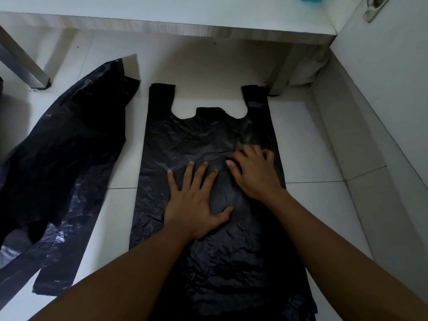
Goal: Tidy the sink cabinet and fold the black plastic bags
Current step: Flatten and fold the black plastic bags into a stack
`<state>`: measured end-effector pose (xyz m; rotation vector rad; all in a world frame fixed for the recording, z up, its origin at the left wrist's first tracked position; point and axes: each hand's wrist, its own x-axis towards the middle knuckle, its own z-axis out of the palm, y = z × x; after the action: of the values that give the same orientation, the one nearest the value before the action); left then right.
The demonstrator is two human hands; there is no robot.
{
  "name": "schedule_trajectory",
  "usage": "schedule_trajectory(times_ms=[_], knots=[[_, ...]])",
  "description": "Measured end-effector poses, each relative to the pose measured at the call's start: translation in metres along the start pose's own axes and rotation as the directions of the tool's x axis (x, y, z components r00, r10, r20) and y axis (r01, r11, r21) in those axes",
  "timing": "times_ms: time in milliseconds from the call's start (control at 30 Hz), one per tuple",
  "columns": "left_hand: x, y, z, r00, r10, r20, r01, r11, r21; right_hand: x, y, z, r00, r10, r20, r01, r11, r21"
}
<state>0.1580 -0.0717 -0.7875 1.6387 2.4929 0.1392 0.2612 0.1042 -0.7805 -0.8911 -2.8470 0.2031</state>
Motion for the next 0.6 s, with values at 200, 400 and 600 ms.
schedule_trajectory(times_ms=[200, 400, 600], knots=[[-0.002, 0.0, -0.002, 1.0, 0.0, 0.006, 0.0, 1.0, -0.013, 0.003, 0.077, -0.008, 0.854, 0.52, -0.009, -0.519, 0.853, 0.062], [-0.001, -0.001, -0.003, 1.0, -0.008, 0.018, 0.008, 1.0, -0.023, -0.023, 0.026, -0.019, 0.971, 0.197, -0.135, -0.185, 0.978, 0.092], [0.002, -0.007, -0.008, 0.998, -0.006, 0.056, 0.017, 0.977, -0.213, -0.047, -0.007, -0.008, 0.994, 0.11, 0.014, -0.111, 0.989, 0.101]])
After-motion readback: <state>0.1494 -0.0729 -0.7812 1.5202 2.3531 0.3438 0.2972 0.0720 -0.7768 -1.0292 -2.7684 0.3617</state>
